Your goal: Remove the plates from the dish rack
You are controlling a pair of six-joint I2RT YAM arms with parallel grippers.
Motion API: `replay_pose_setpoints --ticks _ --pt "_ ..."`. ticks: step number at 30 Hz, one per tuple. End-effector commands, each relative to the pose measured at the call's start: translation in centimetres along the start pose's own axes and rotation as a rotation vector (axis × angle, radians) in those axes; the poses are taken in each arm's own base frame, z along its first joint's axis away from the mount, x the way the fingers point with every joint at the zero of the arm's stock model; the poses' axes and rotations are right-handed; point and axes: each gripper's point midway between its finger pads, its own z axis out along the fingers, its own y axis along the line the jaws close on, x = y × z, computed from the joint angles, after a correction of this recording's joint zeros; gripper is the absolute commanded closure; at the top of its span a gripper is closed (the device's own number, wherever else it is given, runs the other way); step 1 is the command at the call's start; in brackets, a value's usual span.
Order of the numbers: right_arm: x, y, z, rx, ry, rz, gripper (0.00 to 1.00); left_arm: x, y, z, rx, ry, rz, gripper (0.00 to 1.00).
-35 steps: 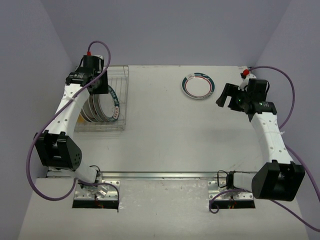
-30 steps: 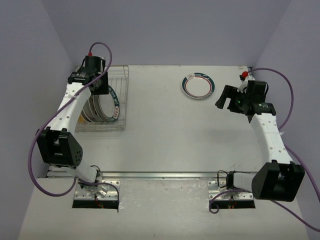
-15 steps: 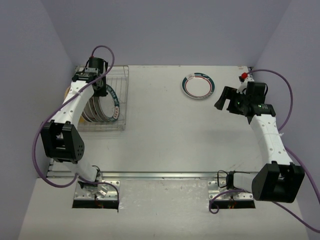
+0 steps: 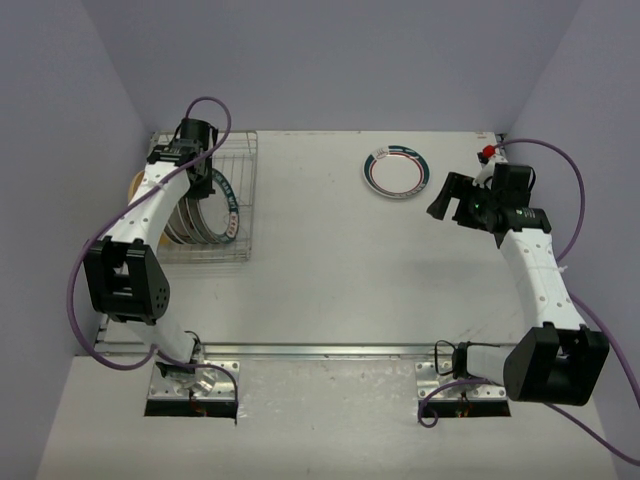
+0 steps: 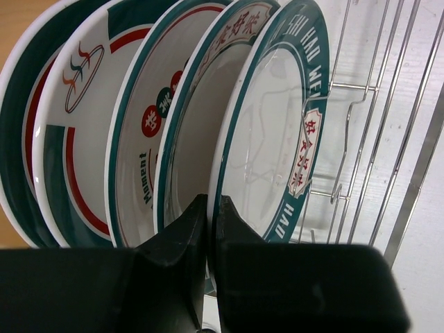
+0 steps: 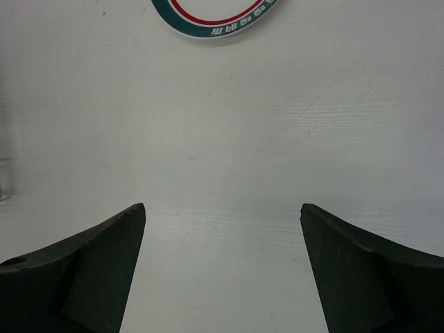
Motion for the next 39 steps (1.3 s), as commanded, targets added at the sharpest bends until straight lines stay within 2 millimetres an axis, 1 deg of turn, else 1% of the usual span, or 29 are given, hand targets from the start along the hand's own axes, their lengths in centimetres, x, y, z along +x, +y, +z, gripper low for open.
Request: replay_pose_setpoints --ticks 1,5,10,12,13,15,17,19,21,23,25,26,27,29,31,33,34,35,36,39 --pt "-1.2 1.1 -0.3 -0.039 -0.038 0.007 0.07 -2.9 1.4 -3.9 -0.004 -0.144 -0.072 1.00" --pt "-1.4 1.2 -0.3 -0.046 -0.039 0.010 0.07 -4.5 2.3 -6.1 -0.018 -0.203 -0.090 1.00" --pt "-1.9 1.5 -0.7 -0.052 -0.051 0.003 0.07 -6.1 3.1 -8.2 -0.039 -0.262 -0.088 1.00" --pt "-2.0 1.6 -0.8 -0.054 -0.052 0.001 0.07 -6.9 3.8 -9.6 -0.075 -0.303 -0.083 1.00" --pt "-2.0 1.5 -0.9 -0.053 -0.053 0.001 0.07 -7.2 3.7 -9.9 -0.073 -0.312 -0.078 1.00" --pt "-2.0 1.7 -0.9 -0.060 -0.054 0.000 0.07 -7.9 4.1 -11.3 -0.094 -0.351 -0.059 1.00" --pt "-2.1 2.0 -1.0 -0.075 -0.059 -0.003 0.07 -8.4 4.6 -12.7 -0.112 -0.388 -0.048 1.00" --pt "-2.2 2.3 -1.1 -0.092 -0.063 -0.003 0.07 -8.7 4.7 -13.6 -0.117 -0.412 -0.041 1.00" --pt "-2.4 3.0 -1.3 -0.133 -0.078 -0.012 0.08 -9.1 4.9 -15.1 -0.100 -0.457 -0.036 1.00" --pt "-2.8 4.5 -1.9 -0.213 -0.104 -0.024 0.09 -9.6 3.8 -17.0 -0.002 -0.518 -0.029 1.00" --pt "-3.0 6.3 -2.6 -0.320 -0.123 -0.042 0.10 -9.5 2.7 -18.7 0.097 -0.567 -0.009 1.00" --pt "-3.1 7.5 -3.2 -0.382 -0.141 -0.046 0.11 -9.3 0.9 -19.7 0.212 -0.592 0.023 1.00" --pt "-3.3 8.8 -4.1 -0.450 -0.160 -0.046 0.11 -8.8 -1.6 -21.1 0.371 -0.613 0.072 1.00" --pt "-3.3 10.9 -5.3 -0.571 -0.170 -0.052 0.12 -7.5 -4.3 -23.2 0.563 -0.635 0.124 1.00" --pt "-3.3 12.7 -6.2 -0.655 -0.162 -0.060 0.14 -6.3 -6.4 -24.5 0.707 -0.628 0.167 1.00" --pt "-3.1 14.9 -7.1 -0.727 -0.148 -0.091 0.19 -5.0 -8.2 -25.4 0.833 -0.592 0.210 1.00" --pt "-3.0 15.1 -7.1 -0.733 -0.145 -0.098 0.20 -5.0 -8.3 -25.5 0.843 -0.591 0.217 1.00" --pt "-2.4 17.0 -7.7 -0.779 -0.133 -0.146 0.23 -4.1 -9.2 -25.7 0.909 -0.557 0.241 1.00" --pt "-2.1 18.2 -8.0 -0.801 -0.132 -0.181 0.25 -3.4 -9.9 -25.9 0.954 -0.539 0.268 1.00" --pt "-1.2 21.3 -8.7 -0.873 -0.097 -0.239 0.30 -2.1 -11.2 -26.3 1.038 -0.491 0.306 1.00"
